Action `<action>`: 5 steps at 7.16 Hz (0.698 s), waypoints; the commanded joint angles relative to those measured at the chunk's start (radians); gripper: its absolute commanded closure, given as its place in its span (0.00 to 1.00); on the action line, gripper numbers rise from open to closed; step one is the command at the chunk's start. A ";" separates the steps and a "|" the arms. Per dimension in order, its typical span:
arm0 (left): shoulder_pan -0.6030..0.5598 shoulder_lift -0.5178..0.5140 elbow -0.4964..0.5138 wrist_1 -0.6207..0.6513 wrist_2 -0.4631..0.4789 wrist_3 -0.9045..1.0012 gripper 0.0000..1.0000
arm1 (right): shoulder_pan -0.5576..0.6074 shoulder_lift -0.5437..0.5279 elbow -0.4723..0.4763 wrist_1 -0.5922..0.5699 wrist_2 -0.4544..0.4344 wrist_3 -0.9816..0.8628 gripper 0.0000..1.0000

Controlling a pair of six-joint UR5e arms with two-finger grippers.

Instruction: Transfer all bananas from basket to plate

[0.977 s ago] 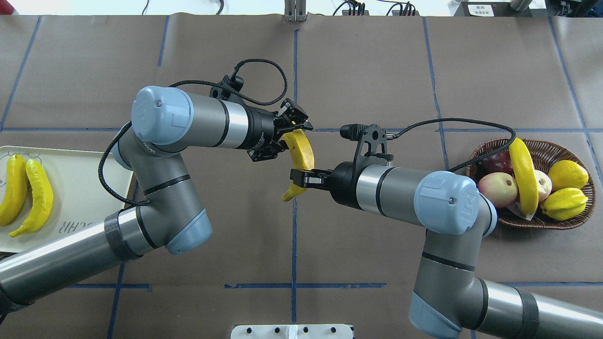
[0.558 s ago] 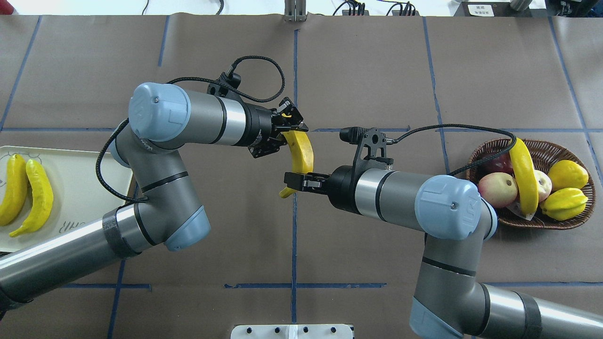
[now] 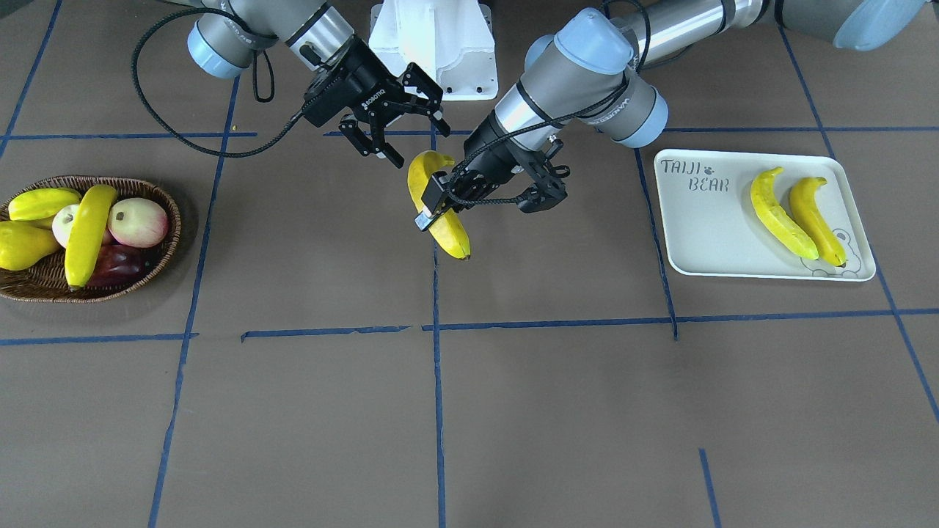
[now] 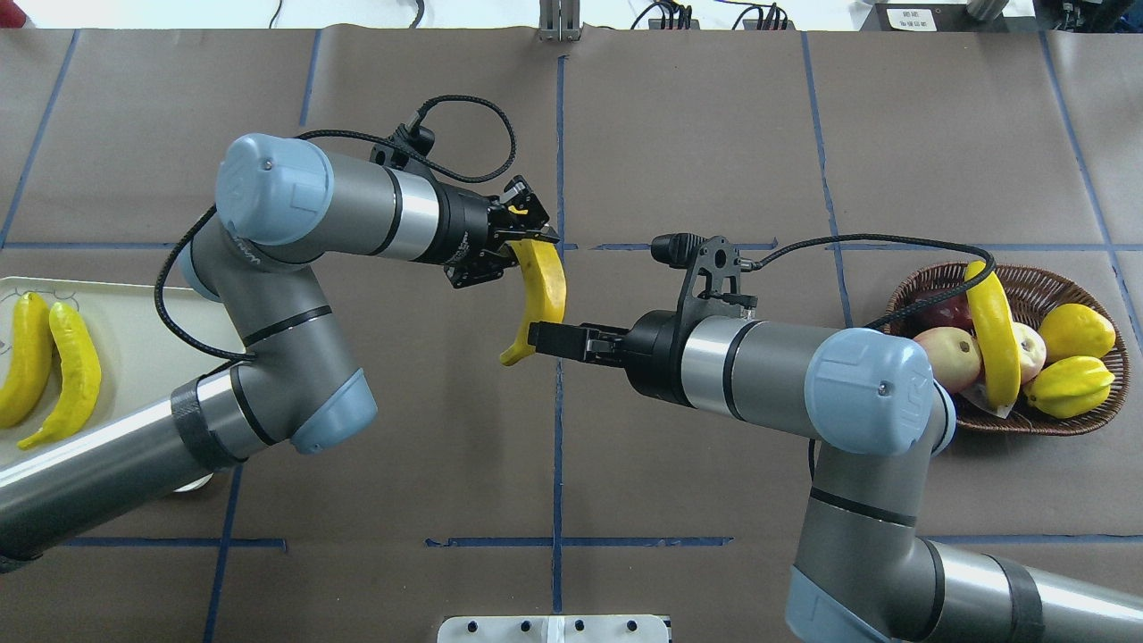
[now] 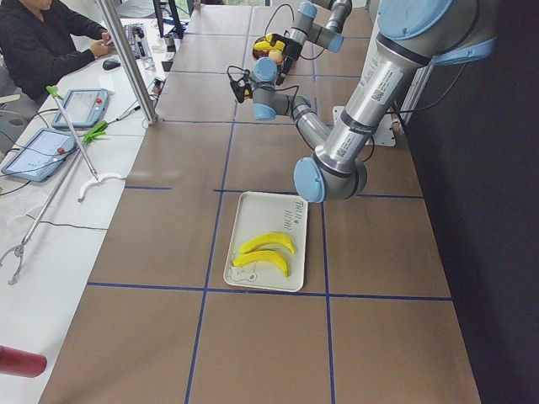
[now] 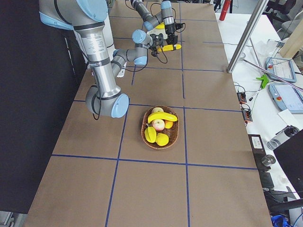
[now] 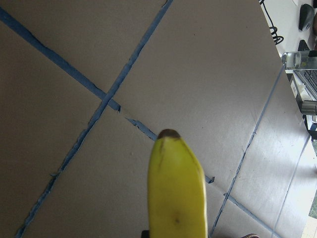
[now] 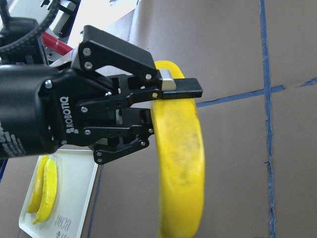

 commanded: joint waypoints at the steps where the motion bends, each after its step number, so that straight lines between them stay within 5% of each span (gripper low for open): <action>1: -0.115 0.123 -0.013 0.017 -0.172 0.104 1.00 | 0.044 -0.029 0.041 -0.037 0.055 0.000 0.00; 2: -0.184 0.176 -0.028 0.039 -0.235 0.196 1.00 | 0.070 -0.041 0.053 -0.057 0.069 0.000 0.00; 5: -0.212 0.518 -0.184 0.042 -0.233 0.466 1.00 | 0.218 -0.179 0.087 -0.089 0.246 -0.014 0.00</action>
